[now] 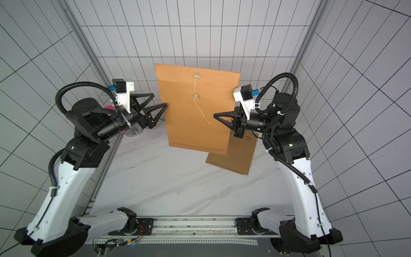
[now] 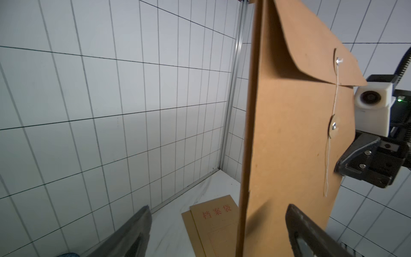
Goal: Open the file bag
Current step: Pick up the file bag from the file bag.
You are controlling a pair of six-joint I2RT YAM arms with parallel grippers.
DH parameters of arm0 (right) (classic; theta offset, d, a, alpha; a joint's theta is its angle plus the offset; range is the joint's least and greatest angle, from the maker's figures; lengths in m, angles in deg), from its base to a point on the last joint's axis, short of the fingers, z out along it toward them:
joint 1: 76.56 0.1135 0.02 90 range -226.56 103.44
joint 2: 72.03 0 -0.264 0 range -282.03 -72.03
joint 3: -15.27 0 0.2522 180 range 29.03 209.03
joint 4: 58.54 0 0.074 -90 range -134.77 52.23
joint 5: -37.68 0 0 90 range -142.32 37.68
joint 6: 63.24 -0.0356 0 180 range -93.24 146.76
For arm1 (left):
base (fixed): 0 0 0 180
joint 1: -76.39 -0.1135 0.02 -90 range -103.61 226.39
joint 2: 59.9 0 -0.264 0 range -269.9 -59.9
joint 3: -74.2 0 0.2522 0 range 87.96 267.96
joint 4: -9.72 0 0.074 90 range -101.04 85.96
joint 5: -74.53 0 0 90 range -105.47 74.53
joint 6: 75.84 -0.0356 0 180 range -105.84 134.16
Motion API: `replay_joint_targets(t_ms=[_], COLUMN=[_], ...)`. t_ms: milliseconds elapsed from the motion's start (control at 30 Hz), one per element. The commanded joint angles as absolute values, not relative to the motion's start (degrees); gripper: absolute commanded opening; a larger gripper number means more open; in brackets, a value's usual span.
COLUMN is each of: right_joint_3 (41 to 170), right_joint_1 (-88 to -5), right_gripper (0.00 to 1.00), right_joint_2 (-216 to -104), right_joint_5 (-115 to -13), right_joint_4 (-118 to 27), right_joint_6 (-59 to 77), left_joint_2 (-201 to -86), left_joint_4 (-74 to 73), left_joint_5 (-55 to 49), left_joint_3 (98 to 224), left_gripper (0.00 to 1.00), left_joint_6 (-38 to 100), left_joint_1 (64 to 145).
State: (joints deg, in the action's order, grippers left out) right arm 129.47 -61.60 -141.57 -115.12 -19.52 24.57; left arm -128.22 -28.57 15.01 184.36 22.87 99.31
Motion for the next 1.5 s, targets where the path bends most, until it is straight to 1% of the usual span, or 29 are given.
replay_joint_targets(t_ms=[0, 133, 233, 367, 633, 700, 867, 933, 967, 1000, 1033, 1067, 1100, 1133, 1167, 1200, 1233, 1333, 1467], right_joint_3=[132.69, 132.83, 133.04, 133.18, 133.08, 132.99, 133.03, 132.98, 132.92, 132.81, 132.73, 132.45, 132.16, 131.89, 131.53, 131.04, 130.58, 127.93, 123.07], right_joint_1=[-62.12, -62.1, -62.14, -62.14, -62.14, -62.14, -62.14, -62.13, -62.14, -62.12, -62.12, -62.13, -62.14, -62.14, -62.1, -62.14, -62.19, -62.1, -62.13], right_gripper=[0.0, 0.0, 0.0, 0.0, 0.0, 0.0, 0.0, 0.0, 0.0, 0.0, 0.0, 0.1, 0.32, 0.56, 0.69, 0.79, 0.84, 0.84, 0.84], right_joint_2=[-141.68, -141.73, -141.81, -141.77, -141.79, -141.79, -141.88, -141.99, -142.08, -141.99, -141.88, -141.69, -141.41, -141.14, -140.76, -140.34, -139.72, -137.79, -134.0], right_joint_5=[-119.62, -121.01, -121.27, -121.69, -121.23, -120.77, -119.39, -119.11, -118.99, -118.58, -117.72, -116.39, -114.56, -111.94, -108.76, -104.77, -100.05, -89.29, -82.09], right_joint_4=[-17.62, -17.6, -17.66, -17.63, -17.69, -17.67, -17.83, -18.12, -18.2, -18.29, -18.42, -18.67, -18.77, -18.71, -18.69, -18.49, -18.13, -17.44, -17.78], right_joint_6=[27.73, 27.66, 27.39, 27.29, 27.12, 27.12, 26.77, 26.26, 26.11, 25.91, 25.65, 25.26, 25.03, 24.61, 24.12, 23.51, 22.37, 19.61, 19.85], left_joint_2=[-127.87, -128.82, -129.52, -130.22, -130.49, -129.99, -128.86, -128.73, -128.68, -128.51, -128.47, -128.35, -128.37, -128.35, -128.44, -128.58, -128.69, -128.47, -128.79], left_joint_4=[-19.78, -15.42, -10.76, -6.43, -1.18, -1.03, -0.99, -1.03, -1.12, -1.71, -3.12, -4.64, -6.3, -8.14, -9.72, -11.68, -13.86, -18.56, -22.34], left_joint_5=[29.3, 34.02, 37.69, 40.91, 47.45, 47.46, 47.02, 46.72, 46.27, 45.2, 43.71, 41.84, 39.99, 38.2, 36.48, 34.65, 32.47, 25.71, 21.08], left_joint_3=[184.14, 183.76, 183.24, 182.55, 181.96, 181.3, 179.23, 178.86, 178.84, 178.91, 179.22, 179.67, 180.23, 180.89, 181.43, 182.28, 183.09, 184.67, 186.43], left_gripper=[0.95, 0.94, 0.9, 0.78, 0.47, 0.39, 0.23, 0.13, 0.04, 0.0, 0.0, 0.0, 0.0, 0.0, 0.0, 0.0, 0.0, 0.0, 0.0], left_joint_6=[26.32, 27.96, 30.79, 33.51, 36.25, 35.92, 35.1, 34.92, 34.54, 33.81, 32.63, 31.12, 29.71, 28.22, 27.09, 25.63, 24.15, 20.45, 17.27], left_joint_1=[99.0, 98.98, 98.98, 98.99, 99.09, 99.07, 99.07, 99.07, 99.07, 99.07, 99.07, 99.07, 99.07, 99.07, 99.07, 99.07, 99.07, 99.07, 99.07])
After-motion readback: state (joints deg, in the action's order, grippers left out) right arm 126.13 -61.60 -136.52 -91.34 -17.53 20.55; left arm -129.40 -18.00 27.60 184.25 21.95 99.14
